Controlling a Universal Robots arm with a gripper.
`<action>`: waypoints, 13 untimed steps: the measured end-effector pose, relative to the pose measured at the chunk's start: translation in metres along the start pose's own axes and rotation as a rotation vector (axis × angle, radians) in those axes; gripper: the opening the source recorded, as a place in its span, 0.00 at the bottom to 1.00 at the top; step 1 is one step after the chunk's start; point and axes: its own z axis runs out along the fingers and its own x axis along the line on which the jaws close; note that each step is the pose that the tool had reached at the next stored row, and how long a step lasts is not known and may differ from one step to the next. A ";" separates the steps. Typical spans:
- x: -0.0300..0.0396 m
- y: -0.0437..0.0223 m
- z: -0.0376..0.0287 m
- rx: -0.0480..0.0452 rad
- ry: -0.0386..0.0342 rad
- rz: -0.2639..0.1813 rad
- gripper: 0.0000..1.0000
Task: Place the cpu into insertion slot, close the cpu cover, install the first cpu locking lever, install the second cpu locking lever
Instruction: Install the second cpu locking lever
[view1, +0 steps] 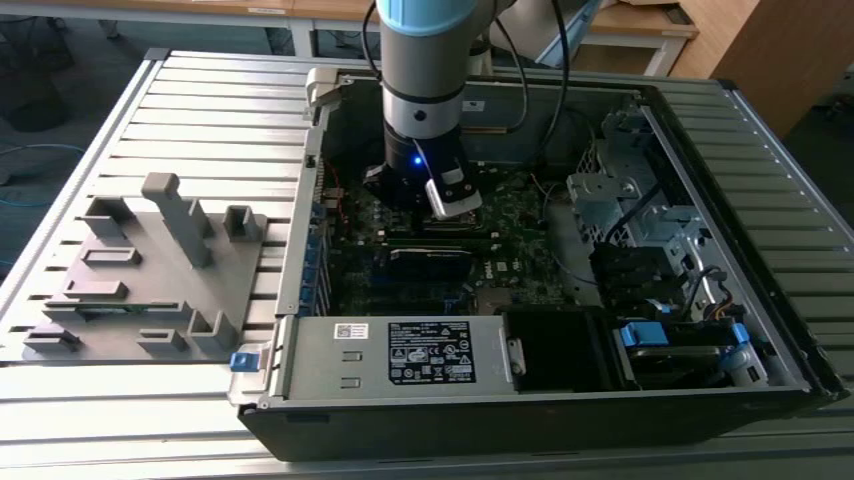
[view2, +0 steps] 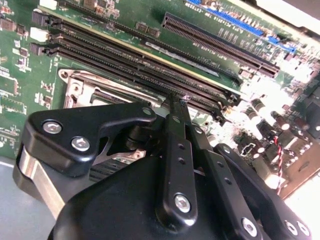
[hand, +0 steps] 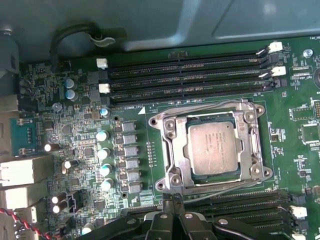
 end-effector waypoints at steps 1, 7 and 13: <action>0.0000 0.0001 0.0003 -0.0021 0.0002 0.000 0.10; 0.0000 -0.0001 0.0010 -0.0027 0.0004 0.000 0.10; 0.0002 -0.0001 0.0012 -0.0028 0.0003 0.000 0.10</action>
